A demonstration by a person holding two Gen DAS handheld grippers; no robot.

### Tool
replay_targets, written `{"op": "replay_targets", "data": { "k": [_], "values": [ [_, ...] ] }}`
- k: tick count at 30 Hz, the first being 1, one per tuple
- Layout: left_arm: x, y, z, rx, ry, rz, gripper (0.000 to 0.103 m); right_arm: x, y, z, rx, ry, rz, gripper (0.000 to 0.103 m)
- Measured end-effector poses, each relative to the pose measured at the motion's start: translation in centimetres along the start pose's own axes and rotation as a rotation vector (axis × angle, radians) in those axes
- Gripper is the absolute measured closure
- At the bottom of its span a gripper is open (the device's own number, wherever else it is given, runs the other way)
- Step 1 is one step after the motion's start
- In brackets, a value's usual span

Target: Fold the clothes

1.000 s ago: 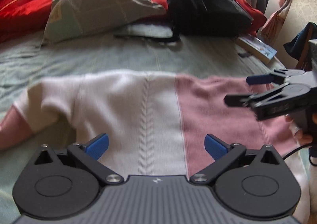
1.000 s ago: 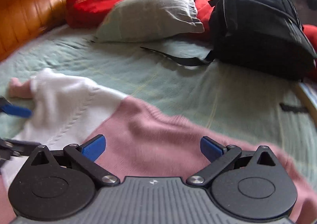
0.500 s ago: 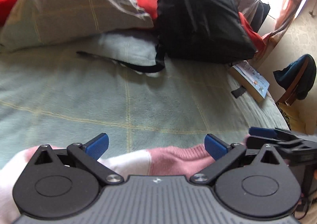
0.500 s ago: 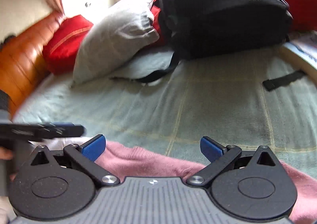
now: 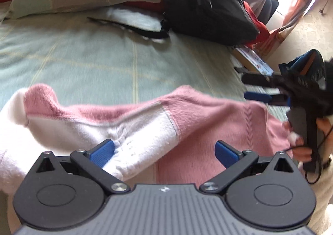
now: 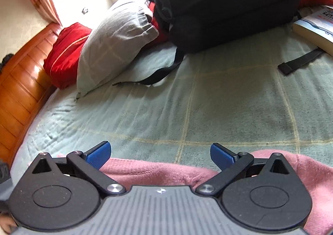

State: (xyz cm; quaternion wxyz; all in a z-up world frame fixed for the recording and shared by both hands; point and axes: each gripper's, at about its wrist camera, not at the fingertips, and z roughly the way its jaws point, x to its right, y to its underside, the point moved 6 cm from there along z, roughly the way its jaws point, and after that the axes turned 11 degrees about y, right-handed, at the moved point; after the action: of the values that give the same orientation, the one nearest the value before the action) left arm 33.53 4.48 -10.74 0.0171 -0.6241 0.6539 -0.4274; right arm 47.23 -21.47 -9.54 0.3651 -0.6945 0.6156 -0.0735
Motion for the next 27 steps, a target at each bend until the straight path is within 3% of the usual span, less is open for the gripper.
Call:
{"op": "replay_targets", "data": {
  "k": [7, 13, 17, 21, 23, 27],
  "values": [
    [1.2, 1.8, -0.3, 0.008, -0.060, 0.071, 0.001, -1.5, 0.6, 0.0, -0.026, -0.076, -0.046, 0.000],
    [1.2, 2.4, -0.7, 0.026, -0.056, 0.050, 0.001, -1.4, 0.3, -0.4, -0.012, -0.303, 0.070, 0.000],
    [1.5, 2.7, -0.7, 0.010, -0.070, 0.069, 0.001, -2.9, 0.9, 0.6, -0.057, -0.446, 0.125, 0.000],
    [1.4, 2.7, -1.3, 0.004, -0.061, 0.067, 0.001, -4.7, 2.6, 3.1, -0.142, -0.390, 0.075, 0.000],
    [1.4, 2.6, -2.0, 0.008, -0.058, 0.057, 0.001, -5.6, 3.4, 3.8, -0.213, -0.340, -0.010, 0.000],
    [1.6, 1.7, -4.1, 0.042, -0.058, 0.044, 0.001, -7.1, 4.2, 2.5, -0.254, -0.323, -0.169, 0.000]
  ]
}}
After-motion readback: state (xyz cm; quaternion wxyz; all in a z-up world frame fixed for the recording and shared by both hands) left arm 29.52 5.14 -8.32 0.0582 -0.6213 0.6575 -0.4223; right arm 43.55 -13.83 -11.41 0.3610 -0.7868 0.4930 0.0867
